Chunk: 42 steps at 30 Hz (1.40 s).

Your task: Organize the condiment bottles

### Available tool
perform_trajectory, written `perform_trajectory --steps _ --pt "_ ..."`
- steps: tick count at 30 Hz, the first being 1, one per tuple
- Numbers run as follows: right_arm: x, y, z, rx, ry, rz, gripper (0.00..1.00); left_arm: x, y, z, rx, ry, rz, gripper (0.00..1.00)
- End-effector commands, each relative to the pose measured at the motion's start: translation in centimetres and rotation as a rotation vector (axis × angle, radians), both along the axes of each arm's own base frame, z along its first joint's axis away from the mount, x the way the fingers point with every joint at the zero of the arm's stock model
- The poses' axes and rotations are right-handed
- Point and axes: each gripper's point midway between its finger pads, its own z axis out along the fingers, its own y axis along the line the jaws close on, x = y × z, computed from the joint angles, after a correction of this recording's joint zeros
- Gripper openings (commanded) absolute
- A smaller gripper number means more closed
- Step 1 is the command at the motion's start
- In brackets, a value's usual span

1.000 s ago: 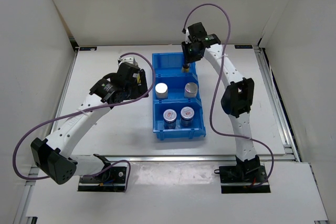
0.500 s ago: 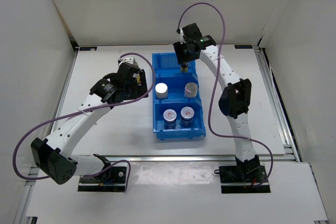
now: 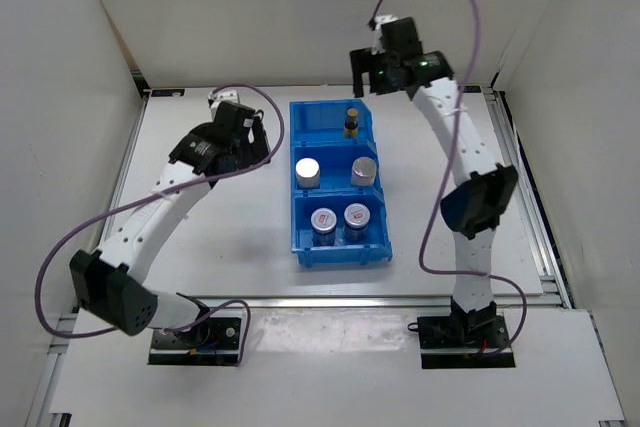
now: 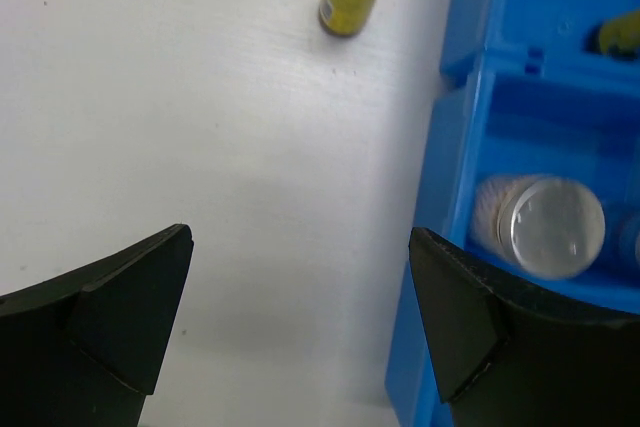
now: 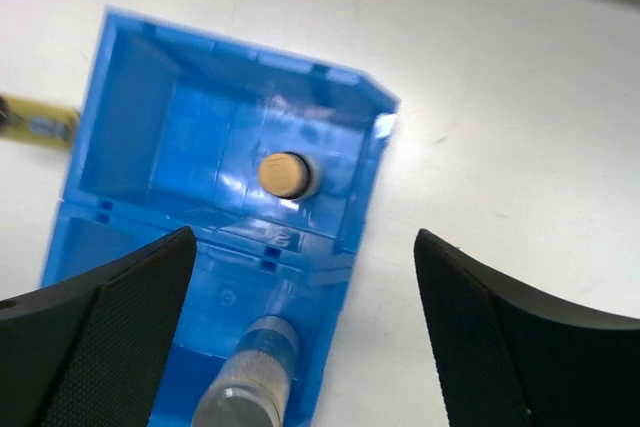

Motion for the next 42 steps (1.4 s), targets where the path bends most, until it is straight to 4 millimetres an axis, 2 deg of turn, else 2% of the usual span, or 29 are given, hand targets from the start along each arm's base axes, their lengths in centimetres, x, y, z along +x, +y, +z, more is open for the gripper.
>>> perform_trajectory --steps 1,2,3,4,5,6,7,8,9,10,11,12,13,14,15,17,18,19,21,25,28,36,41,42 --pt "-1.7 -3.4 7.9 0.098 -0.124 -0.07 0.93 3.9 1.3 0.0 0.01 -0.03 0.064 1.0" --pt "-2.1 -4.1 8.2 0.097 -0.123 -0.079 0.96 5.0 0.8 0.4 -0.03 -0.031 0.051 1.0" --pt "-3.2 -4.2 8.8 0.112 -0.116 -0.076 0.96 6.0 0.7 -1.1 -0.032 0.012 0.051 1.0" --pt "-4.1 -4.4 8.8 0.111 -0.098 -0.068 0.97 7.0 1.3 -1.4 -0.037 0.018 0.061 1.0" --pt "-5.5 -4.6 9.9 0.134 -0.103 -0.06 0.97 7.8 1.1 -1.2 -0.043 0.019 0.046 1.0" --pt "-6.3 -4.5 9.9 0.149 -0.091 -0.053 0.97 9.0 1.1 -2.3 -0.03 0.033 0.048 1.0" --pt "-8.1 -4.8 9.3 0.148 -0.054 -0.037 0.97 10.2 1.2 -1.8 -0.041 0.009 0.049 1.0" --pt "-8.9 -4.9 8.9 0.155 -0.035 -0.035 0.97 11.0 1.1 -2.0 -0.028 0.001 0.034 1.0" --pt "-9.8 -5.0 8.5 0.155 -0.019 -0.027 0.97 12.1 1.4 -3.0 -0.024 0.012 0.049 1.0" --pt "-11.3 -5.5 7.4 0.149 0.014 -0.021 0.97 13.0 1.8 -3.1 -0.024 0.006 0.048 1.0" --pt "-12.0 -5.8 7.0 0.162 0.035 -0.024 0.97 14.5 1.1 -3.4 -0.032 -0.007 0.032 1.0" --pt "-12.5 -5.9 6.7 0.161 0.038 -0.024 0.97 15.2 1.5 -3.5 -0.032 -0.007 0.044 1.0" --pt "-13.5 -6.1 7.0 0.171 0.036 -0.013 0.97 16.0 1.1 -3.5 -0.037 -0.016 0.029 1.0" --pt "-14.2 -6.2 5.6 0.163 0.071 -0.009 0.97 16.9 0.9 -2.7 -0.032 -0.038 0.018 1.0" --pt "-14.9 -6.3 5.7 0.17 0.072 0.0 0.97 17.7 0.6 -3.9 -0.026 -0.018 0.006 0.99" --pt "-15.6 -6.5 5.0 0.156 0.085 0.005 0.97 18.7 0.4 -4.0 -0.018 -0.022 -0.002 0.97" --pt "-16.0 -6.7 3.9 0.146 0.112 0.003 0.97 19.4 0.2 -3.3 -0.024 -0.042 -0.003 0.97" --pt "-16.3 -6.8 3.6 0.144 0.118 0.002 0.97 19.8 0.1 -4.0 -0.013 -0.032 -0.009 0.97" --pt "-16.7 -7.0 3.2 0.14 0.127 0.001 0.97 20.2 0.0 -3.7 -0.016 -0.042 -0.01 0.96" --pt "-16.9 -6.9 2.6 0.14 0.147 0.008 0.97 20.6 -0.1 -5.1 -0.009 -0.018 -0.01 0.92" --pt "-17.1 -6.9 2.9 0.144 0.139 0.008 0.97 20.6 -0.3 -5.1 -0.015 -0.017 -0.016 0.86" --pt "-16.9 -7.4 2.5 0.124 0.139 -0.013 0.97 20.6 -0.7 -5.6 -0.033 -0.005 -0.025 0.64" --pt "-16.9 -7.8 2.3 0.108 0.141 -0.028 0.97 20.3 -0.9 -6.1 -0.043 0.009 -0.038 0.62" --pt "-16.9 -7.8 2.3 0.108 0.141 -0.028 0.97 20.3 -1.1 -6.6 -0.047 0.02 -0.045 0.58"
